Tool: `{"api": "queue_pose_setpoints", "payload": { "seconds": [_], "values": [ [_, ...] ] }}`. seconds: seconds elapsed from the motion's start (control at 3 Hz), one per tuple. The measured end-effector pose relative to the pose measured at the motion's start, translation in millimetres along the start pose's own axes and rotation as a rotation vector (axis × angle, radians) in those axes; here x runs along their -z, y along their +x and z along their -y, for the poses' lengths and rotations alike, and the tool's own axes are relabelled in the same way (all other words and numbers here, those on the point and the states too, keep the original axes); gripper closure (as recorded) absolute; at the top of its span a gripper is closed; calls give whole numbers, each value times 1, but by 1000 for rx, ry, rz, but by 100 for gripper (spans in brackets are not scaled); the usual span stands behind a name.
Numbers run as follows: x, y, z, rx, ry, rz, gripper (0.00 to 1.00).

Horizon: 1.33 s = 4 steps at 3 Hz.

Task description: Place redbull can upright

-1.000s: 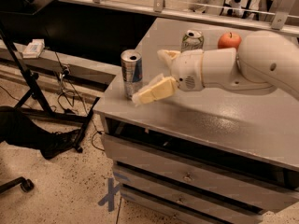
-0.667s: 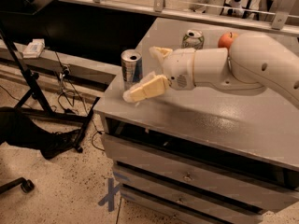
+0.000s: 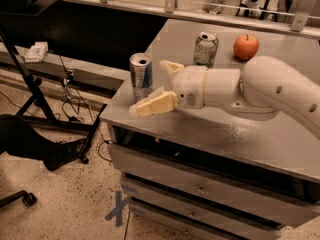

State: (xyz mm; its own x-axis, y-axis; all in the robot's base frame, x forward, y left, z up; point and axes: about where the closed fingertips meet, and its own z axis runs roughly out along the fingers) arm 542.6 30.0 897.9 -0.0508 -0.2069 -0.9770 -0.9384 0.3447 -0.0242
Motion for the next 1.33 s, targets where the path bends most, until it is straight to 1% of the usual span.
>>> {"api": "queue_pose_setpoints", "payload": {
  "seconds": [0.33, 0.67, 1.0, 1.33],
  "values": [
    [-12, 5, 2, -6, 20, 54, 0],
    [-26, 6, 5, 11, 32, 88, 0],
    [-35, 14, 7, 41, 41, 90, 0],
    [-38, 26, 8, 61, 54, 80, 0]
  ]
}}
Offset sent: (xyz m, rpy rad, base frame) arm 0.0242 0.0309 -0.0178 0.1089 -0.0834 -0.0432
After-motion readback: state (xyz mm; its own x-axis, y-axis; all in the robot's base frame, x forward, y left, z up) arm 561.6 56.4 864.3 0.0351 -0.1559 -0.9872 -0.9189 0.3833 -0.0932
